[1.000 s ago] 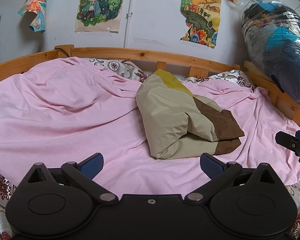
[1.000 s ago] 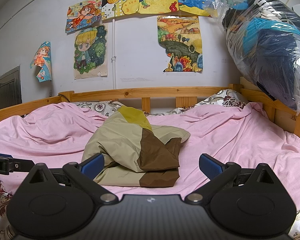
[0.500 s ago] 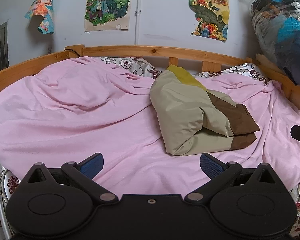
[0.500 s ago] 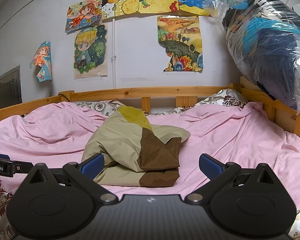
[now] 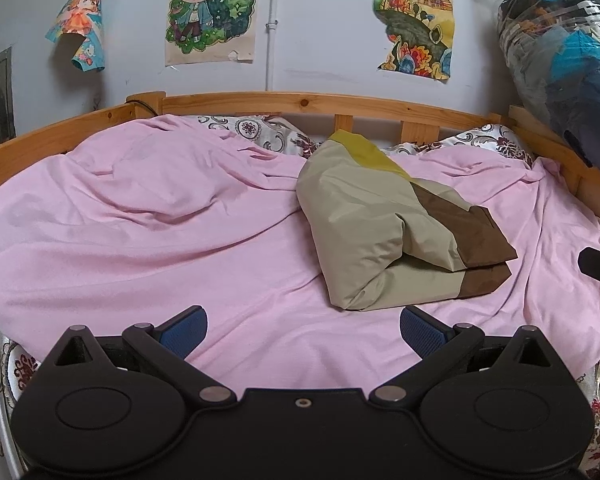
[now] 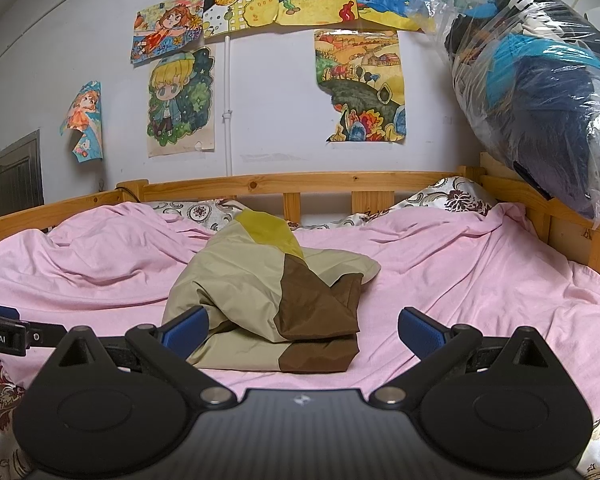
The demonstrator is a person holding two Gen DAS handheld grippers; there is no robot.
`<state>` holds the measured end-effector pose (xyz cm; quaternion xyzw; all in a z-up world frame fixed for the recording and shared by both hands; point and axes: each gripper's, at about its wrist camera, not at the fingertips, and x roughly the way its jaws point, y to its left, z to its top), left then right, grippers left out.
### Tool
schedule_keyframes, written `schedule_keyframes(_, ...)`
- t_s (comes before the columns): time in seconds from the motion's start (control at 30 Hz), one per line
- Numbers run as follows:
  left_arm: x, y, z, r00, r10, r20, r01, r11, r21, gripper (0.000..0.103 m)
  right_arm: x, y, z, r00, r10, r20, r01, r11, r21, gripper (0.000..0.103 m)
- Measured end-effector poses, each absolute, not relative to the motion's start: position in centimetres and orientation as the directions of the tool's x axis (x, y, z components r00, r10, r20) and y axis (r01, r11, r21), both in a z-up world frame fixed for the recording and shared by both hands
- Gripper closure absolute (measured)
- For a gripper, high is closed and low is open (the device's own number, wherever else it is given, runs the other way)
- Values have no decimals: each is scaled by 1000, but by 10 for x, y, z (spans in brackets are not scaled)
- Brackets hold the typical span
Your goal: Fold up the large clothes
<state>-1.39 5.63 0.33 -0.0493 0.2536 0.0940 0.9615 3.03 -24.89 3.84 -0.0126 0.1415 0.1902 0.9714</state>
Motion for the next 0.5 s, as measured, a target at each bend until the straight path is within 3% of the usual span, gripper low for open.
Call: schedule_keyframes(0.5, -14, 55, 3, 853, 155, -499, -206, 978, -47, 1, 30, -248, 39, 887, 365, -281, -373, 928, 29, 0)
